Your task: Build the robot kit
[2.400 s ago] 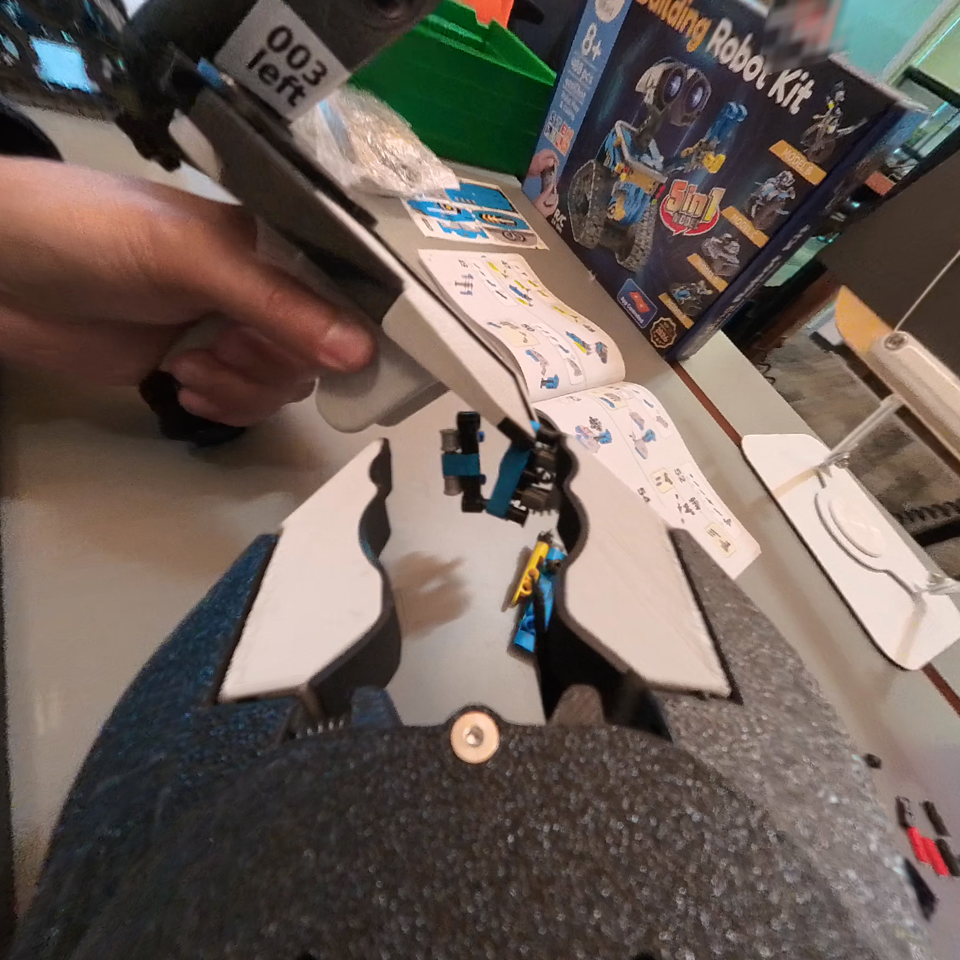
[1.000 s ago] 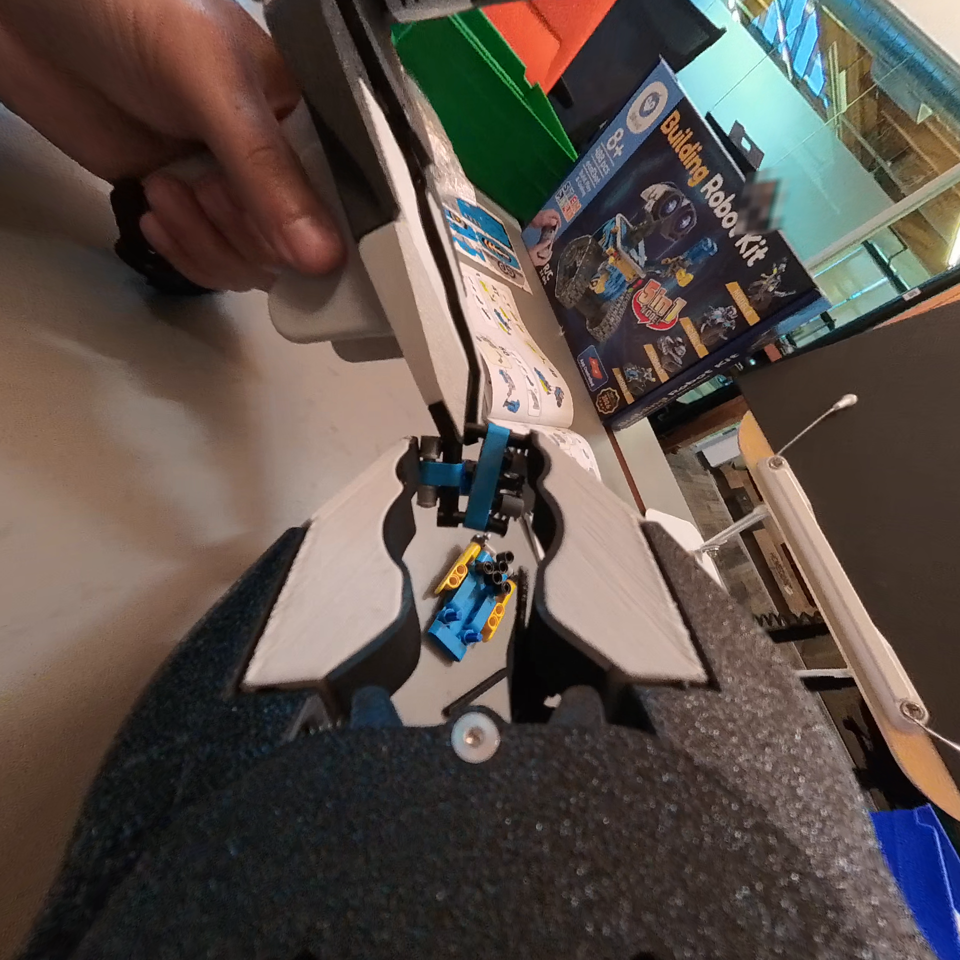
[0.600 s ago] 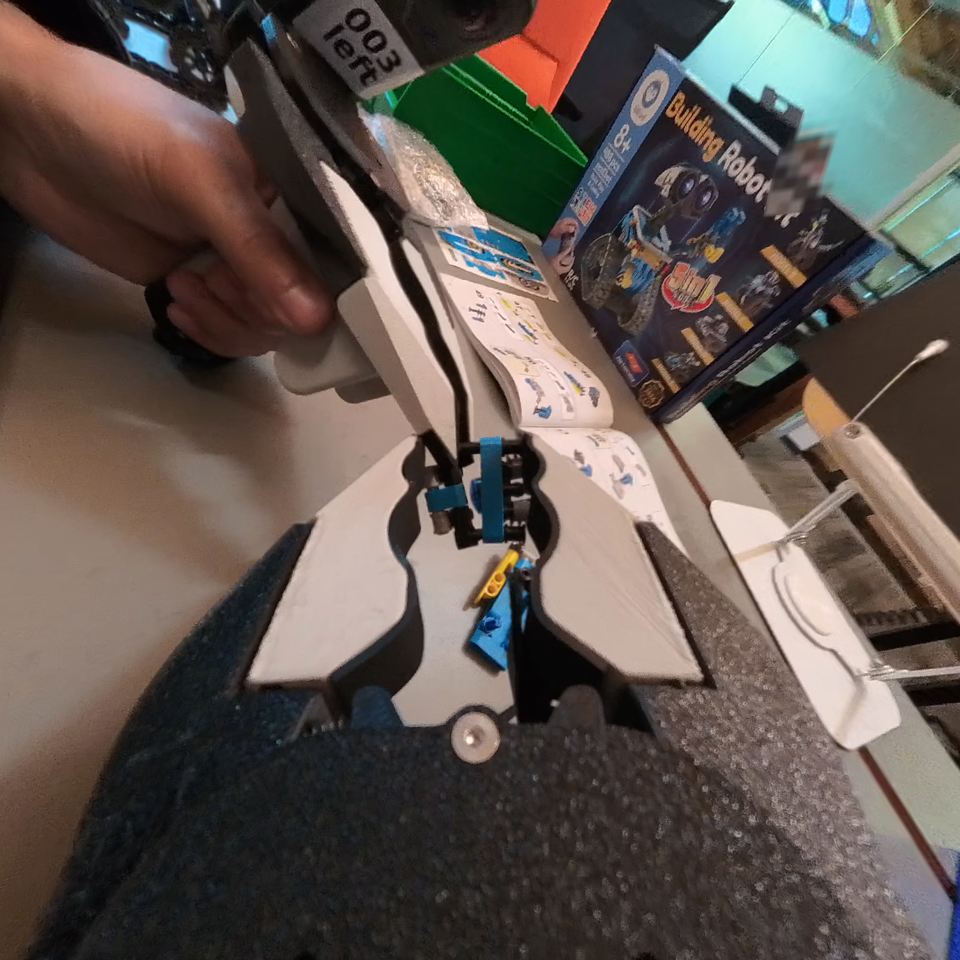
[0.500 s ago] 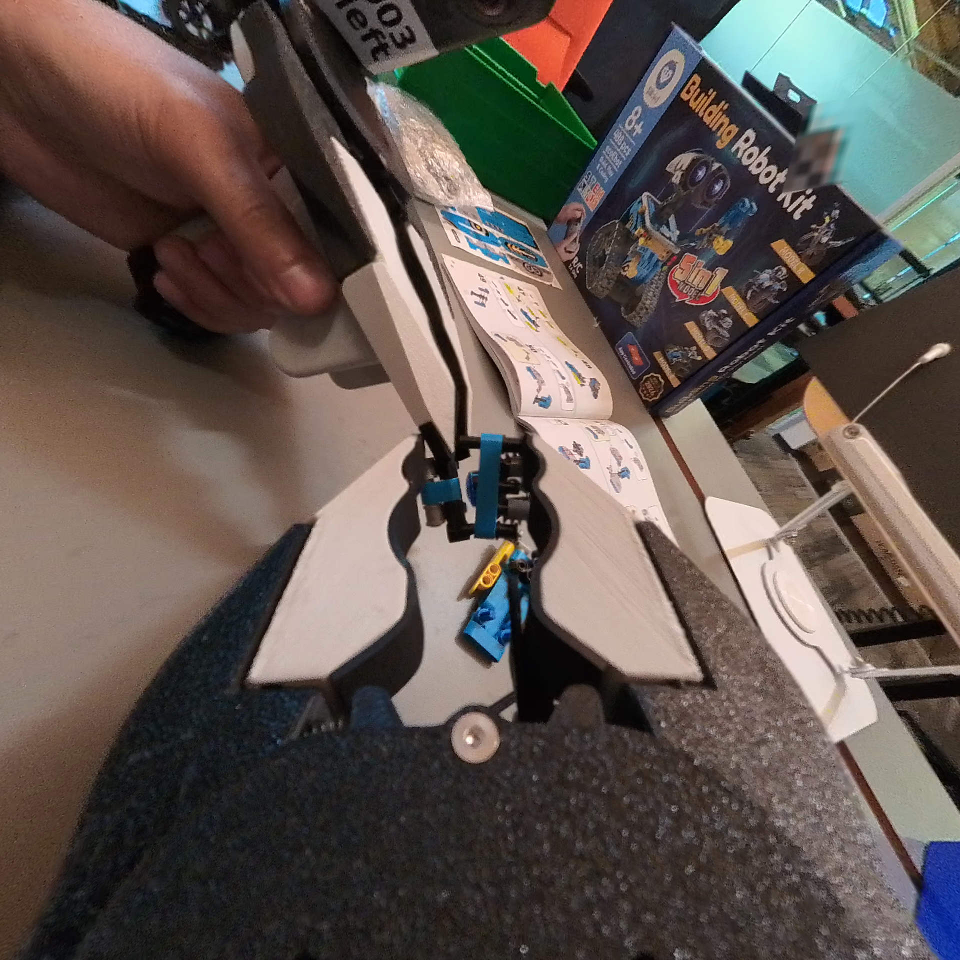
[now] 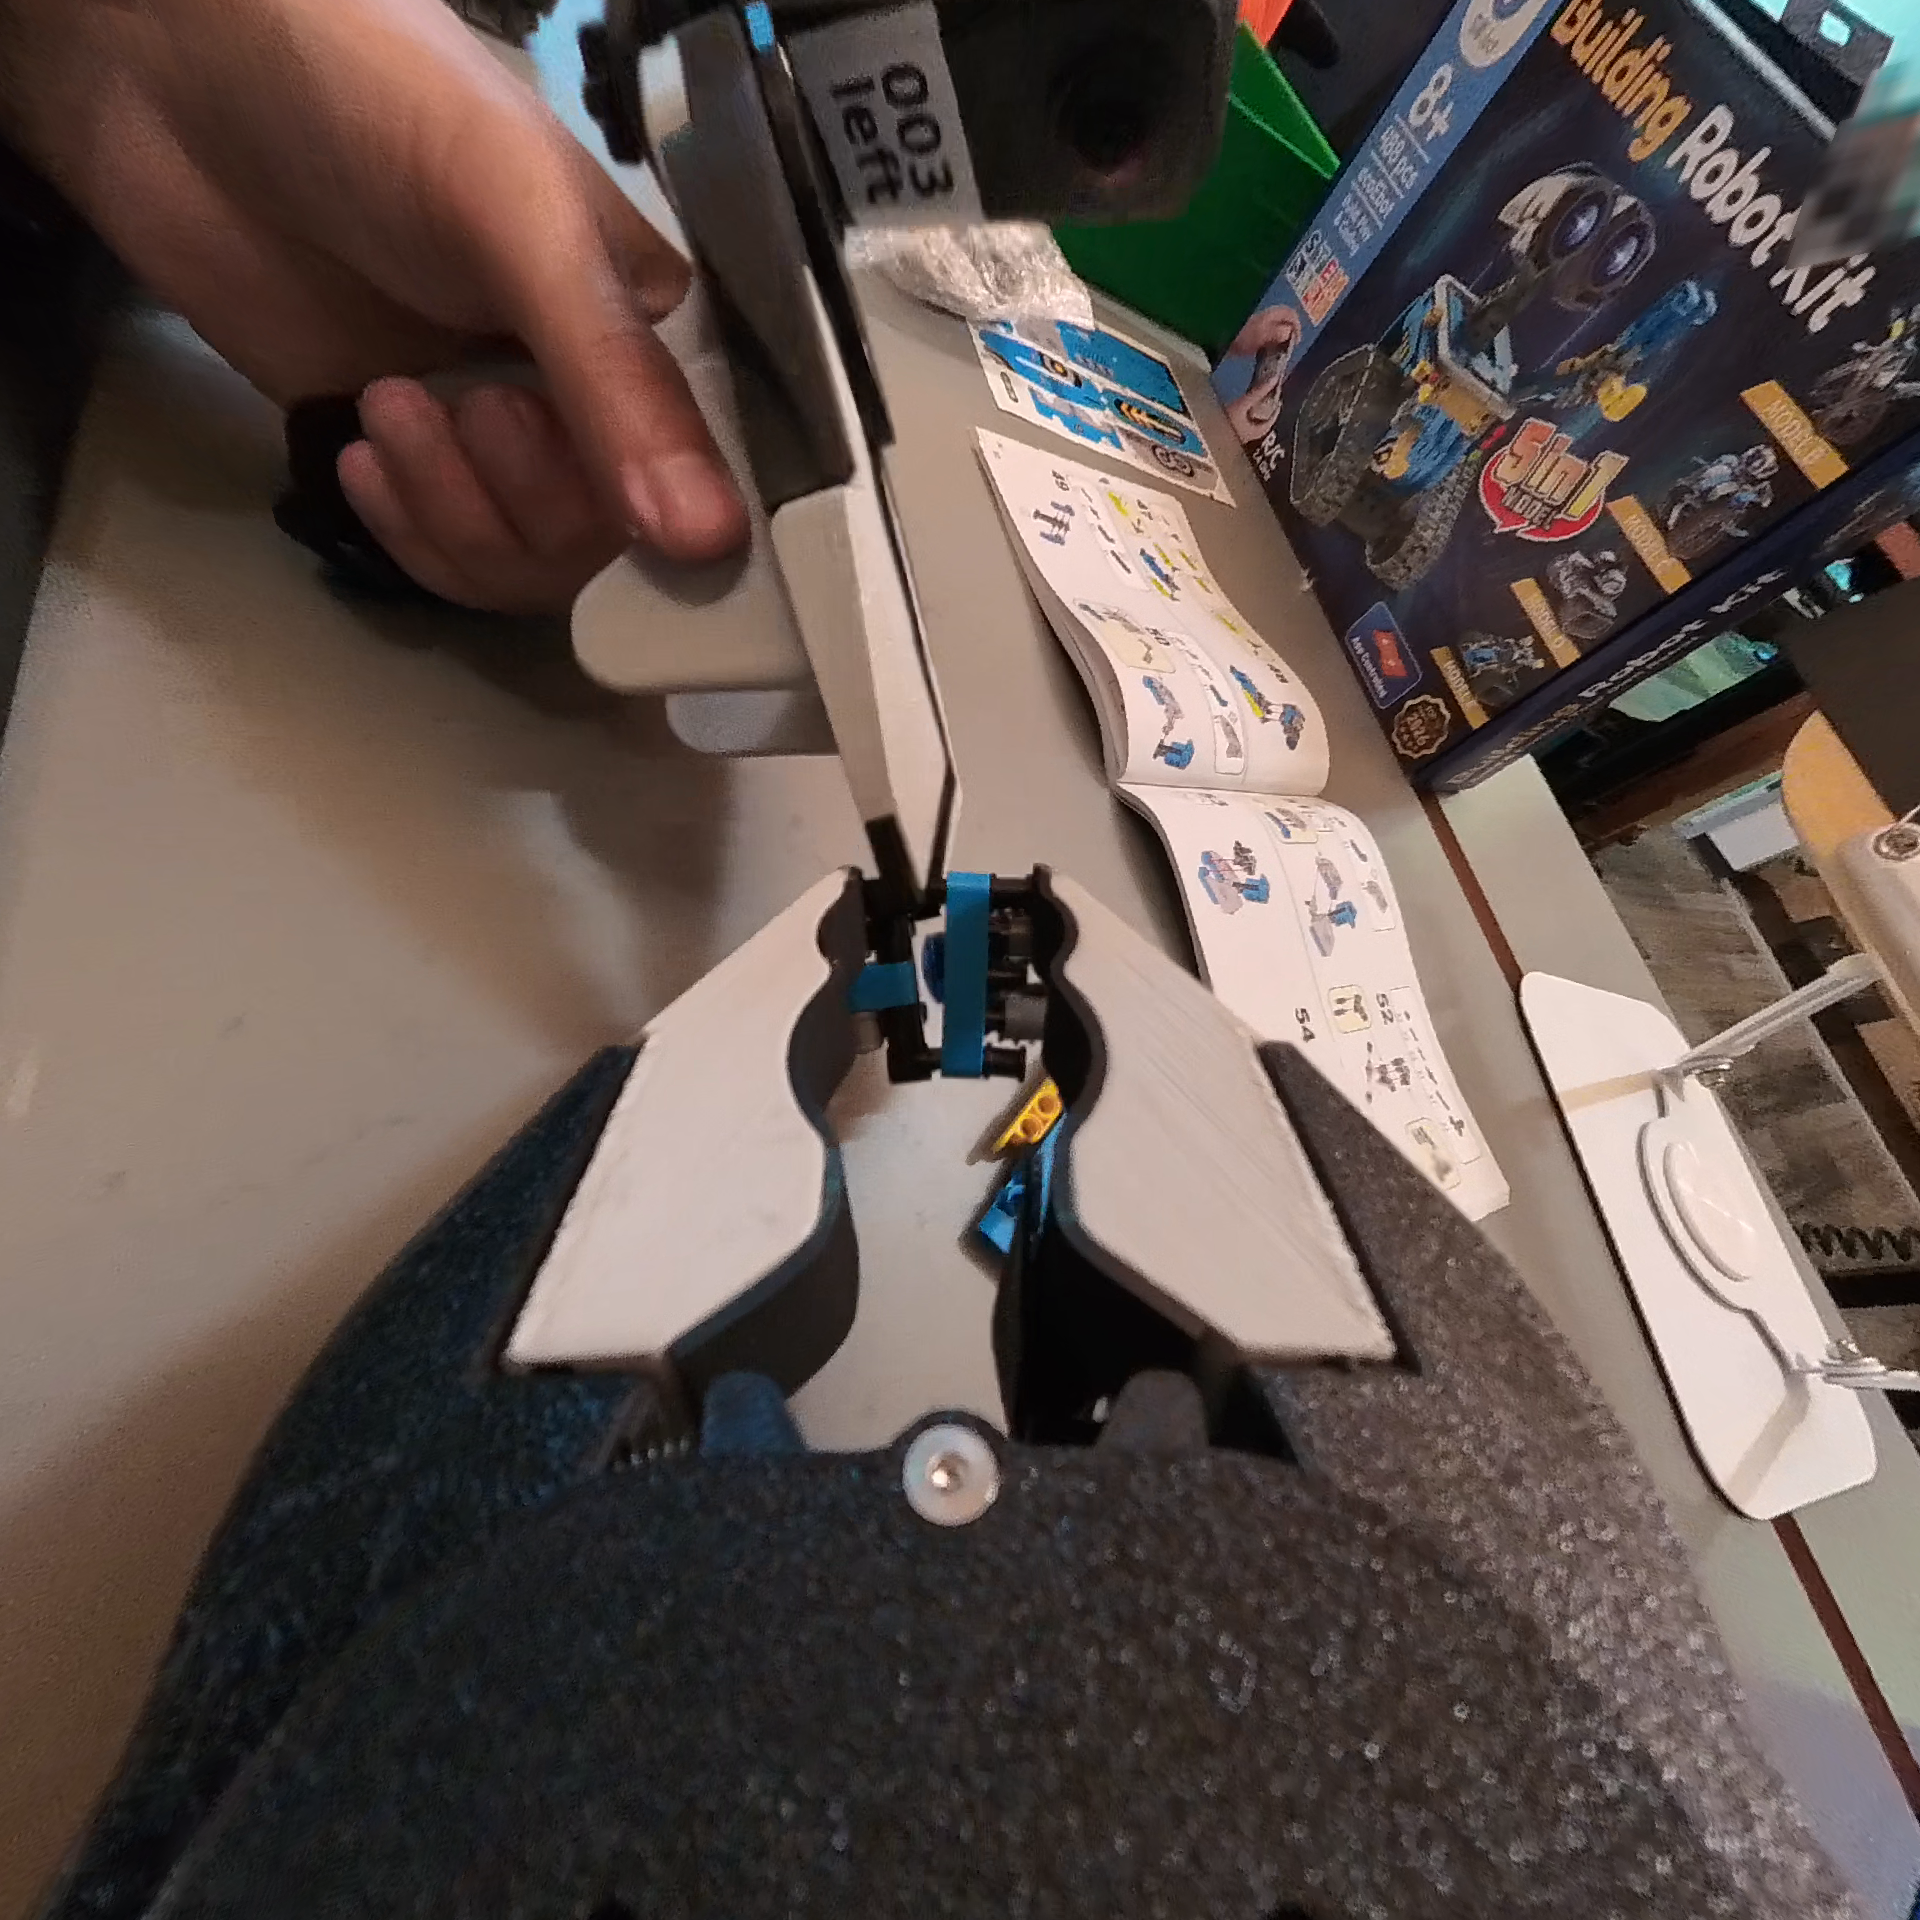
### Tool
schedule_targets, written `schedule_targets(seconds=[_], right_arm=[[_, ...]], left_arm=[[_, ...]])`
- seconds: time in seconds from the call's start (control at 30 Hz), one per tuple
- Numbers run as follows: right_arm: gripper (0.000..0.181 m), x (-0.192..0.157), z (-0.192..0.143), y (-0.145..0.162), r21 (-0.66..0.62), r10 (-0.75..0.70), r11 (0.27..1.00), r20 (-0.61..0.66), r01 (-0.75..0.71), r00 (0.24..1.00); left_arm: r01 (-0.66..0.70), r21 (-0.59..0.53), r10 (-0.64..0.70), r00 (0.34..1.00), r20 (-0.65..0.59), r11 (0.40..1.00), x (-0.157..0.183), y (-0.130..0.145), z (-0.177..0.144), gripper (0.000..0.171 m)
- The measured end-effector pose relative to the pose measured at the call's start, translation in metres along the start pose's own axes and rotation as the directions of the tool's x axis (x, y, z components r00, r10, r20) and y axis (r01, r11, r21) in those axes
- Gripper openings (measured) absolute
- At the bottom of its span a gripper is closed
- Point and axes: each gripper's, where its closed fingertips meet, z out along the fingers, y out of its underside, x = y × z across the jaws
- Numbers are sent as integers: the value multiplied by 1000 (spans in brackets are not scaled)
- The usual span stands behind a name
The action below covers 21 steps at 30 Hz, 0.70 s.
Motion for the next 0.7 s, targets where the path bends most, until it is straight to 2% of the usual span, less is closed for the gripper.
schedule_targets(seconds=[0.1,0.17,0.27,0.4,0.43,0.57,0.7], right_arm=[[30,2,-1,4,-11,-20,1000,-10,20,1000],[30,2,0,6,-17,-19,1000,-10,18,1000],[30,-4,2,3,-28,-38,999,4,38,999],[30,-8,3,0,-41,-75,996,-12,75,997],[30,-8,2,-3,-38,-83,996,-16,82,996],[30,-10,4,2,-89,-128,988,-19,126,992],[29,-11,2,0,-87,-116,990,-9,115,993]], left_arm=[[84,54,-79,993,-91,995,5,-11,-10,10],[78,98,-72,995,-63,992,-2,-20,-18,11],[-46,28,46,999,17,999,-3,-11,-11,18],[-115,-50,119,990,75,992,-5,1,-1,20],[-119,-50,122,990,74,992,-5,2,-1,13],[-107,-61,112,990,81,992,-6,5,0,7],[-39,-48,40,999,29,998,-2,5,-1,7]])
